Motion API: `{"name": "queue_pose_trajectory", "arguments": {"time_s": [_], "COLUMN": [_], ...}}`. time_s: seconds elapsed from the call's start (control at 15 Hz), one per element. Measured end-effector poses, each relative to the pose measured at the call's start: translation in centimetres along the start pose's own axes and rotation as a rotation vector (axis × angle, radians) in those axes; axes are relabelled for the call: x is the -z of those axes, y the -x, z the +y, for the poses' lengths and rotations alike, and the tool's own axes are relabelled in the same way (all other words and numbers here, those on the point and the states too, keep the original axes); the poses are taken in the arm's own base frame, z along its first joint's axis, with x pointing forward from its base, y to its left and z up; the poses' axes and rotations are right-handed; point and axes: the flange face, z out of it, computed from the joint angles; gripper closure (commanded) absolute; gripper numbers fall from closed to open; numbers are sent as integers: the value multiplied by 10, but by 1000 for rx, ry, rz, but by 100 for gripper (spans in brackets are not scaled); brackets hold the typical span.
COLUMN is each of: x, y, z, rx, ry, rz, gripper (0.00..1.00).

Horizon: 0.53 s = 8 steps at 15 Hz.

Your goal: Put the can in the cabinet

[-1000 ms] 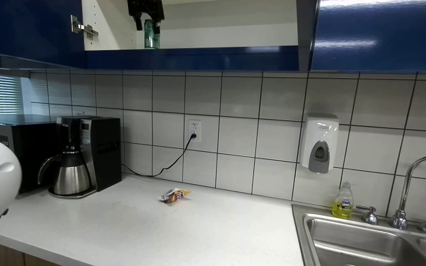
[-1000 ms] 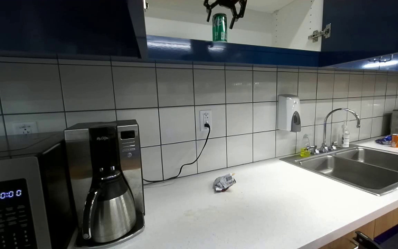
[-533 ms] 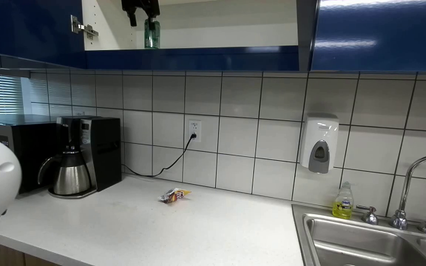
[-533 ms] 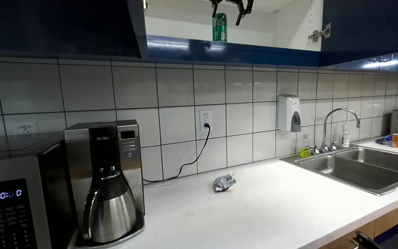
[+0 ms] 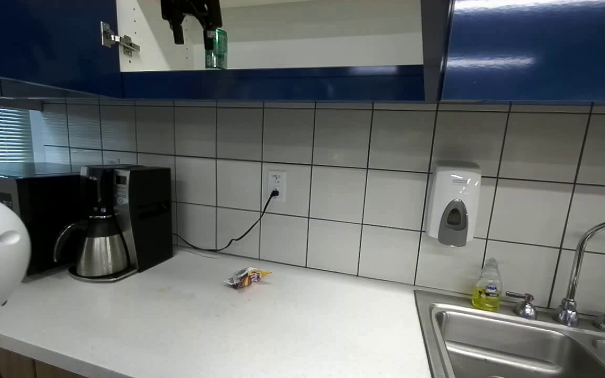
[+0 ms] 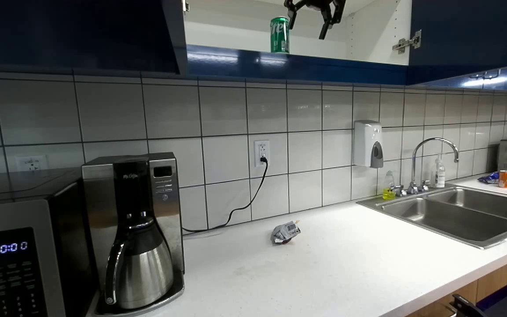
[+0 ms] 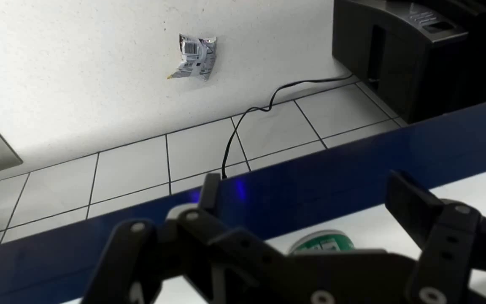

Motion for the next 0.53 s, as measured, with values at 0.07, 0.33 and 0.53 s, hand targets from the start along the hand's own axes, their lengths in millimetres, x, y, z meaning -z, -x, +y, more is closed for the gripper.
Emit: {"name": "queue_pose_trajectory", "arguments": {"time_s": [0.07,0.33,0.53], "x": [-3,-21,-41], "y": [8,39,60], "z": [4,19,30], "rx": [9,38,51], "ry": [-1,-4,-15], "rz": [-12,-59,-95], "gripper": [0,0,0]}}
